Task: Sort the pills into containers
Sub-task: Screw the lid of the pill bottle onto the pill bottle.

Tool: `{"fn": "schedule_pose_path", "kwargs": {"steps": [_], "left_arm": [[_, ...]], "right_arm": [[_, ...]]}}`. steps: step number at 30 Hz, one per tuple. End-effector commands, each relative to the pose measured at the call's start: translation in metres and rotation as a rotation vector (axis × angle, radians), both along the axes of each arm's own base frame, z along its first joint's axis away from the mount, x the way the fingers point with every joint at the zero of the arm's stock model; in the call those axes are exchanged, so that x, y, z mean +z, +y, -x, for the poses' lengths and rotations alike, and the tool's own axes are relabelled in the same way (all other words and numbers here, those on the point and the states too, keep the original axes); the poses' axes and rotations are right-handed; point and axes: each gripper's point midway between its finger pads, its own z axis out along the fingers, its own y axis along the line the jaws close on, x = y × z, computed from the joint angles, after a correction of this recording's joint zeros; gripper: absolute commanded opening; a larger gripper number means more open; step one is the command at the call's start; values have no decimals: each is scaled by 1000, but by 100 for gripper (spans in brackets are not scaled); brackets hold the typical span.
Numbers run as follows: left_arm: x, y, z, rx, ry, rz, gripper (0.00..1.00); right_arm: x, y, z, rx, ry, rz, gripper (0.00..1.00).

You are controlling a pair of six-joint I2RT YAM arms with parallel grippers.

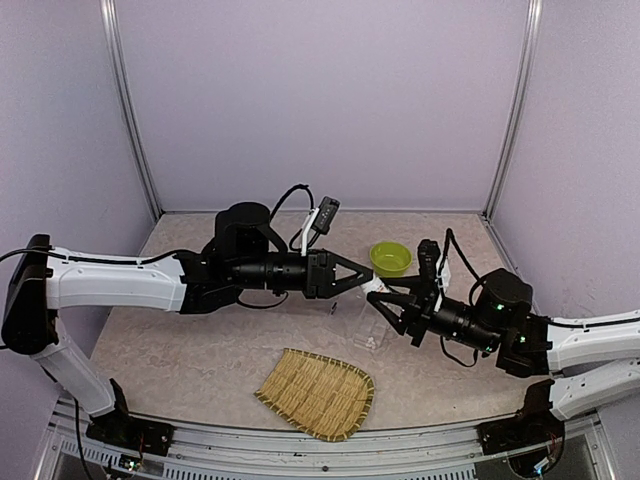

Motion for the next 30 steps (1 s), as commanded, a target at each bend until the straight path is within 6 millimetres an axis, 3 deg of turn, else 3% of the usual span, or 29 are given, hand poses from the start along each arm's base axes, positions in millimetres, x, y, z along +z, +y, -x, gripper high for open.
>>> {"fn": "schedule_pose_path", "kwargs": {"steps": [1,9,14,16,19,20,30], "left_arm": [[27,-4,39,-174,-104,99,19],[30,1,43,-180,-138,97,23],[33,4,39,-153,-135,100,41],[34,7,36,-134,-127,98,56],[36,12,31,-110,-118,103,92],[37,13,30,-105,-116,107,98],[35,9,30,-104,-72,116,99]], "right_arm": [[15,8,11,82,94,-118,9],[16,14,12,114,162,-142,10],[18,11,8,78,140,-109,10],[18,9,5,54,123,-86,10],[20,4,1,22,93,-57,10],[21,2,0,11,83,-49,10],[13,-6,-8,-63,51,33,11]]}}
